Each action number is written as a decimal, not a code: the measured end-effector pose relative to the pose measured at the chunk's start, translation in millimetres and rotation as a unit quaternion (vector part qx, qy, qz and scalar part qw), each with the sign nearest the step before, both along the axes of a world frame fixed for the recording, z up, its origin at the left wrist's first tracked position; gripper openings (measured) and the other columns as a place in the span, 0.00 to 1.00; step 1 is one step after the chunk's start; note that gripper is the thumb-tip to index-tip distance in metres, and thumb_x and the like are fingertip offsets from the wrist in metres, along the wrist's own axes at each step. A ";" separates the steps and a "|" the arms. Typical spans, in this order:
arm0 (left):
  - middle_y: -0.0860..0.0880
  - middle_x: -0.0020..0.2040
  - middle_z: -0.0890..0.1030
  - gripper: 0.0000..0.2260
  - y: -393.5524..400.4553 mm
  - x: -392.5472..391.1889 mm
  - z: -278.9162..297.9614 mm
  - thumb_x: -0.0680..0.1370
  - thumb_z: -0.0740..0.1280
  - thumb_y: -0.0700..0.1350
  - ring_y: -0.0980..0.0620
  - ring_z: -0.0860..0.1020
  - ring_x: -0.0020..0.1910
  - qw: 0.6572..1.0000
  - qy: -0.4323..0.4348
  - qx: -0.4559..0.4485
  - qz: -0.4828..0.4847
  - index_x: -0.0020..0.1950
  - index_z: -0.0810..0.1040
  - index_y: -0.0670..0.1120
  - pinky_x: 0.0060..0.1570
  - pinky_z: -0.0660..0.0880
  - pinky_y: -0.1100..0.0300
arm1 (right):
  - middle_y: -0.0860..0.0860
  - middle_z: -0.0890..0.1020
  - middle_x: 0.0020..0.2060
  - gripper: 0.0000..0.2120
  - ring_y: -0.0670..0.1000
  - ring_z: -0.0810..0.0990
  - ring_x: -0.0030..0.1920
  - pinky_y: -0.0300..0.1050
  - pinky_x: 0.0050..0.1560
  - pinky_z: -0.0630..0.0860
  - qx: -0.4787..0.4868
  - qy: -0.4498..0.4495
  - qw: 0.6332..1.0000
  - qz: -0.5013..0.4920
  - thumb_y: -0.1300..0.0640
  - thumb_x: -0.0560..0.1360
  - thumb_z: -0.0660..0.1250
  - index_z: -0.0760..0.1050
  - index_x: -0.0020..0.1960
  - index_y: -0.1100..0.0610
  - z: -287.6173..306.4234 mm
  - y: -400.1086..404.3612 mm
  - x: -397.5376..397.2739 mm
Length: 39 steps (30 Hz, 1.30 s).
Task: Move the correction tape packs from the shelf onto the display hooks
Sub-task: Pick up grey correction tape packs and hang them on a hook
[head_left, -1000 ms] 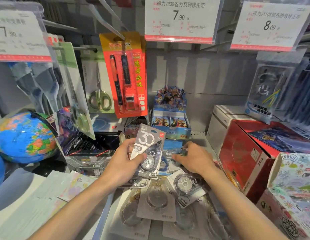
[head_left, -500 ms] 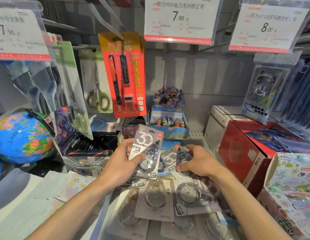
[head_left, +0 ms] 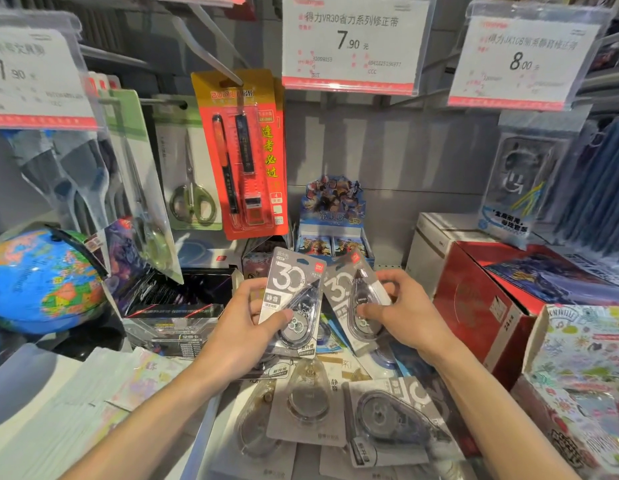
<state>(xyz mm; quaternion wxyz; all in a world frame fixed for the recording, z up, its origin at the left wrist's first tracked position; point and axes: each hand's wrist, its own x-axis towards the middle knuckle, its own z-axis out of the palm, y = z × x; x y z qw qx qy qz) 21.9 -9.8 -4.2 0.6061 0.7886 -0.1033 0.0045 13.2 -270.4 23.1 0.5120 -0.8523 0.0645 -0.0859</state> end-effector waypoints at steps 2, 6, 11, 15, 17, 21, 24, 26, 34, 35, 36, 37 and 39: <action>0.60 0.52 0.88 0.20 -0.1 0.4 0.2 0.79 0.73 0.43 0.58 0.86 0.48 1.000 -0.005 -0.010 -0.002 0.64 0.70 0.59 0.43 0.79 0.67 | 0.51 0.87 0.48 0.22 0.48 0.87 0.40 0.34 0.37 0.80 0.006 -0.022 1.000 -0.003 0.63 0.73 0.78 0.75 0.62 0.53 3.0 3.5 -3.3; 0.59 0.54 0.87 0.21 -2.5 -1.2 2.2 0.78 0.74 0.42 0.56 0.86 0.52 0.999 -0.020 -0.026 -0.016 0.66 0.70 0.58 0.54 0.80 0.55 | 0.49 0.87 0.49 0.18 0.46 0.86 0.41 0.40 0.41 0.78 0.008 -0.045 0.999 -0.018 0.59 0.75 0.77 0.72 0.59 0.51 14.9 6.7 -16.9; 0.62 0.57 0.86 0.22 -10.7 -6.8 17.6 0.78 0.74 0.46 0.59 0.85 0.56 0.996 -0.073 -0.032 -0.049 0.64 0.72 0.67 0.58 0.77 0.55 | 0.45 0.88 0.49 0.17 0.46 0.86 0.48 0.44 0.51 0.81 -0.025 -0.082 0.996 -0.009 0.58 0.76 0.76 0.73 0.58 0.45 37.1 2.4 -46.7; 0.61 0.58 0.86 0.23 -27.4 -16.1 45.4 0.78 0.74 0.46 0.58 0.85 0.57 0.989 -0.136 -0.032 -0.054 0.68 0.71 0.62 0.61 0.76 0.54 | 0.37 0.86 0.48 0.16 0.39 0.84 0.48 0.36 0.49 0.78 -0.047 -0.125 0.991 -0.002 0.57 0.76 0.76 0.74 0.57 0.43 61.1 -17.0 -68.5; 0.60 0.58 0.86 0.23 -37.3 -24.0 61.1 0.78 0.73 0.44 0.59 0.85 0.57 0.985 -0.159 -0.034 -0.056 0.69 0.71 0.62 0.59 0.78 0.55 | 0.37 0.86 0.48 0.17 0.39 0.84 0.46 0.34 0.47 0.78 -0.061 -0.147 0.987 0.003 0.57 0.75 0.76 0.74 0.57 0.43 74.6 -30.6 -77.4; 0.65 0.61 0.84 0.23 -64.7 -47.1 89.4 0.79 0.72 0.48 0.62 0.82 0.60 0.975 -0.214 -0.024 -0.046 0.69 0.71 0.68 0.57 0.76 0.60 | 0.37 0.87 0.48 0.18 0.40 0.86 0.44 0.44 0.49 0.80 -0.076 -0.181 0.980 0.016 0.57 0.75 0.77 0.73 0.58 0.42 95.4 -68.4 -97.3; 0.66 0.58 0.84 0.23 -94.1 -67.5 108.8 0.79 0.71 0.47 0.64 0.82 0.57 0.967 -0.250 -0.002 -0.041 0.67 0.71 0.71 0.54 0.76 0.67 | 0.39 0.87 0.49 0.17 0.42 0.86 0.46 0.50 0.52 0.83 -0.081 -0.200 0.976 0.025 0.56 0.76 0.76 0.73 0.56 0.40 106.3 -105.2 -114.5; 0.69 0.56 0.84 0.23 -115.3 -79.4 119.4 0.80 0.71 0.43 0.67 0.82 0.56 0.962 -0.270 0.008 -0.029 0.68 0.71 0.66 0.51 0.74 0.75 | 0.38 0.87 0.48 0.17 0.42 0.87 0.45 0.49 0.50 0.83 -0.085 -0.212 0.973 0.034 0.54 0.76 0.76 0.72 0.56 0.37 112.6 -129.8 -125.9; 0.78 0.60 0.77 0.23 -172.0 -120.6 155.6 0.79 0.71 0.50 0.77 0.74 0.62 0.946 -0.319 0.046 0.030 0.70 0.71 0.67 0.54 0.68 0.82 | 0.34 0.84 0.49 0.19 0.38 0.84 0.48 0.33 0.44 0.77 -0.094 -0.283 0.954 0.045 0.53 0.76 0.76 0.72 0.55 0.33 130.8 -197.5 -147.3; 0.77 0.62 0.77 0.23 -174.7 -124.2 159.3 0.79 0.71 0.51 0.77 0.73 0.63 0.945 -0.321 0.050 0.034 0.71 0.70 0.67 0.56 0.68 0.81 | 0.33 0.84 0.50 0.19 0.37 0.83 0.49 0.34 0.45 0.77 -0.097 -0.290 0.951 0.042 0.53 0.76 0.75 0.72 0.56 0.34 130.6 -202.0 -149.1; 0.77 0.63 0.76 0.23 -177.1 -127.4 162.8 0.79 0.71 0.51 0.77 0.72 0.64 0.943 -0.325 0.053 0.037 0.71 0.70 0.67 0.56 0.67 0.81 | 0.34 0.84 0.50 0.19 0.38 0.83 0.50 0.36 0.48 0.77 -0.099 -0.298 0.949 0.036 0.53 0.75 0.75 0.72 0.57 0.35 130.3 -205.9 -150.9; 0.77 0.63 0.76 0.23 -179.3 -129.8 165.7 0.79 0.71 0.51 0.77 0.72 0.65 0.942 -0.329 0.056 0.040 0.71 0.70 0.66 0.57 0.67 0.80 | 0.35 0.83 0.51 0.19 0.38 0.83 0.50 0.39 0.50 0.78 -0.103 -0.306 0.946 0.029 0.53 0.75 0.76 0.72 0.58 0.36 129.5 -209.2 -152.0; 0.74 0.64 0.77 0.23 -183.2 -135.4 170.1 0.79 0.71 0.51 0.76 0.72 0.65 0.941 -0.328 0.063 0.046 0.72 0.71 0.65 0.60 0.69 0.74 | 0.34 0.83 0.51 0.19 0.39 0.82 0.50 0.46 0.51 0.80 -0.113 -0.316 0.942 0.018 0.52 0.75 0.75 0.71 0.59 0.38 128.2 -213.9 -154.9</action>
